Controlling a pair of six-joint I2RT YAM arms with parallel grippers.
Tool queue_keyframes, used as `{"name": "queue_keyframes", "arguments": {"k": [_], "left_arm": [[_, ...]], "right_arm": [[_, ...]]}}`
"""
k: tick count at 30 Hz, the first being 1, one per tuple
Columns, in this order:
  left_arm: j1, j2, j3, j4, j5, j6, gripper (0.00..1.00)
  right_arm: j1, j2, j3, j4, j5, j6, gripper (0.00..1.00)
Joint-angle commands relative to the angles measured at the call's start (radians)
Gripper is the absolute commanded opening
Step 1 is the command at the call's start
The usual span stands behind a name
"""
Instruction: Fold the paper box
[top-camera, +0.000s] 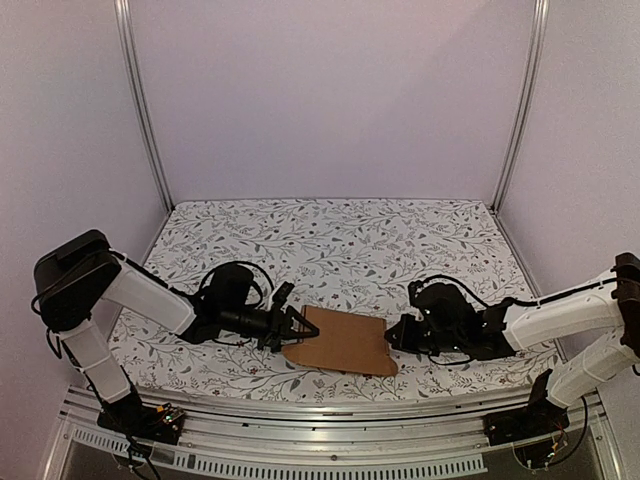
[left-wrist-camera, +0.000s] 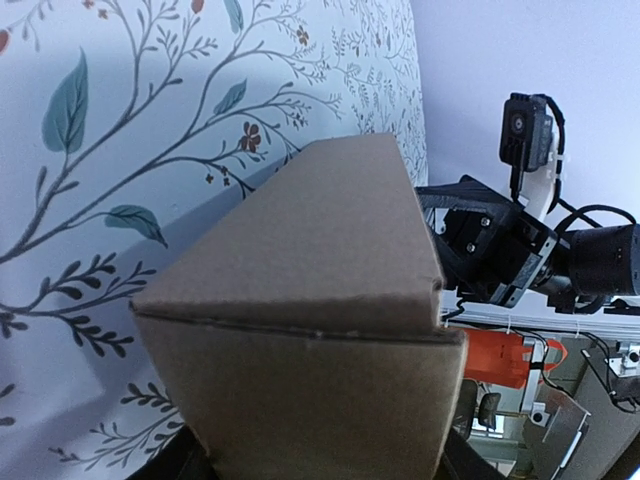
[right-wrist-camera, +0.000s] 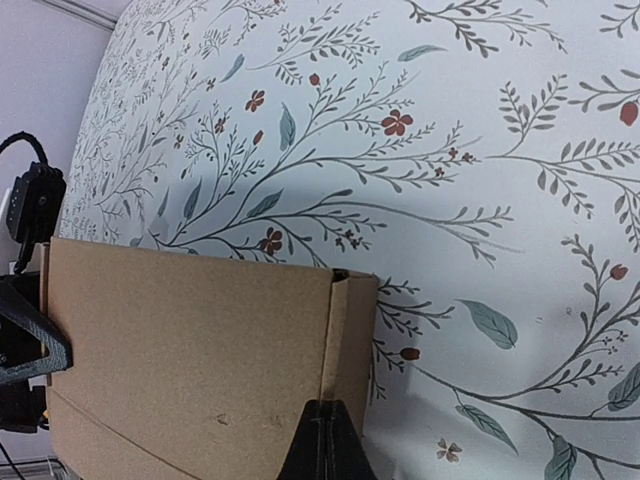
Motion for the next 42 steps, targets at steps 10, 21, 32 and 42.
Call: {"name": "queue_keyframes", "arguments": {"k": [10, 21, 32, 42], "left_arm": [[0.064, -0.053, -0.043, 0.073, 0.071, -0.051, 0.42], [0.125, -0.095, -0.101, 0.183, 0.213, -0.141, 0.42], [0.139, 0.011, -0.186, 0.789, 0.341, -0.495, 0.42], [0.138, 0.06, -0.202, 0.937, 0.378, -0.577, 0.4]], "right_arm": [[-0.012, -0.199, 0.034, -0.327, 0.127, -0.264, 0.53], [-0.01, -0.443, 0.112, -0.357, 0.007, -0.767, 0.97], [0.014, -0.553, 0.214, -0.463, -0.252, -1.39, 0.99], [0.233, -0.509, 0.264, -0.553, 0.049, -1.844, 0.99]]}}
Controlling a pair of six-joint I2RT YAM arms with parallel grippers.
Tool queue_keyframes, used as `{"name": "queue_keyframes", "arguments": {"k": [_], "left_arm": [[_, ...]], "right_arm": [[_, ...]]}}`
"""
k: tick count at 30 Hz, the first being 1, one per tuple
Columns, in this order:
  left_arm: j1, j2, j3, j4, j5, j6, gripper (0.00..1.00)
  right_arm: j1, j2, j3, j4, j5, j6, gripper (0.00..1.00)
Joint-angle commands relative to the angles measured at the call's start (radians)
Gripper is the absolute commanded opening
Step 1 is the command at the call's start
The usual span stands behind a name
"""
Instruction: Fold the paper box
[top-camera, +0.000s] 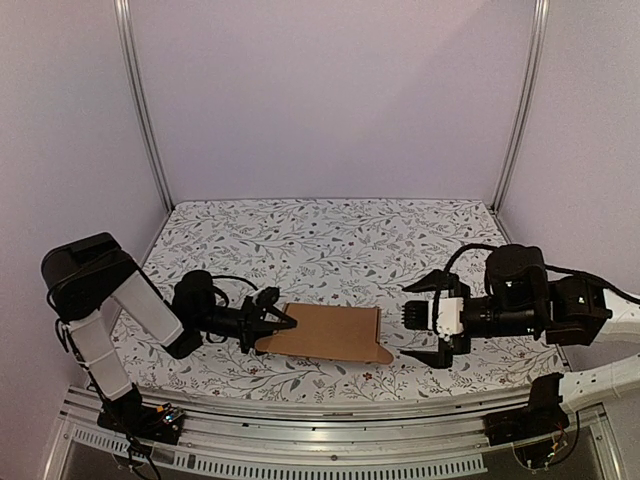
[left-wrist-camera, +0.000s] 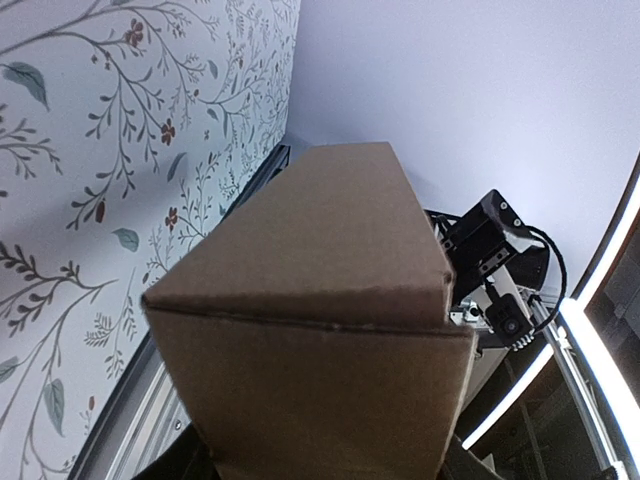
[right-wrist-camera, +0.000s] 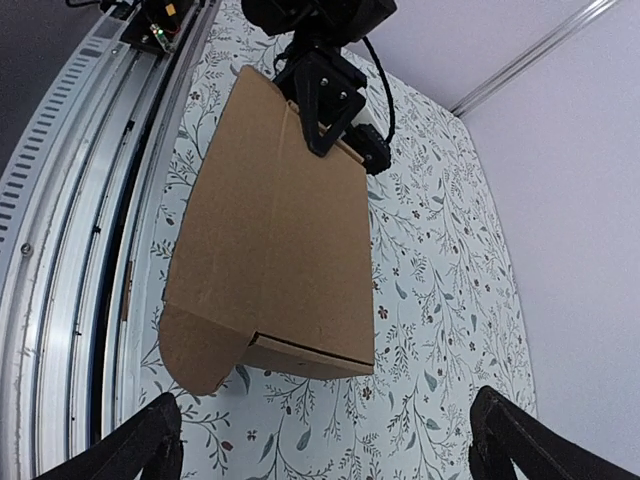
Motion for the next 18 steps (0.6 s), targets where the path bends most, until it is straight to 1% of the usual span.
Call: {"name": "queue_keyframes", "arguments": {"k": [1, 6, 12, 18], "left_arm": [[0.013, -0.017, 0.006, 0.247, 0.044, -0.038, 0.4], [0.013, -0.065, 0.013, 0.247, 0.06, -0.041, 0.4], [0.011, -0.127, 0.009, 0.247, 0.077, -0.037, 0.41], [0.004, -0.203, 0.012, 0.247, 0.097, -0.019, 0.41]], "right_arm": [[0.08, 0.015, 0.011, -0.032, 0.18, -0.282, 0.99], [0.131, 0.03, -0.016, 0.02, 0.269, -0.419, 0.99], [0.212, 0.041, -0.028, 0.093, 0.354, -0.536, 0.99], [0.324, 0.047, -0.058, 0.222, 0.453, -0.686, 0.99]]}}
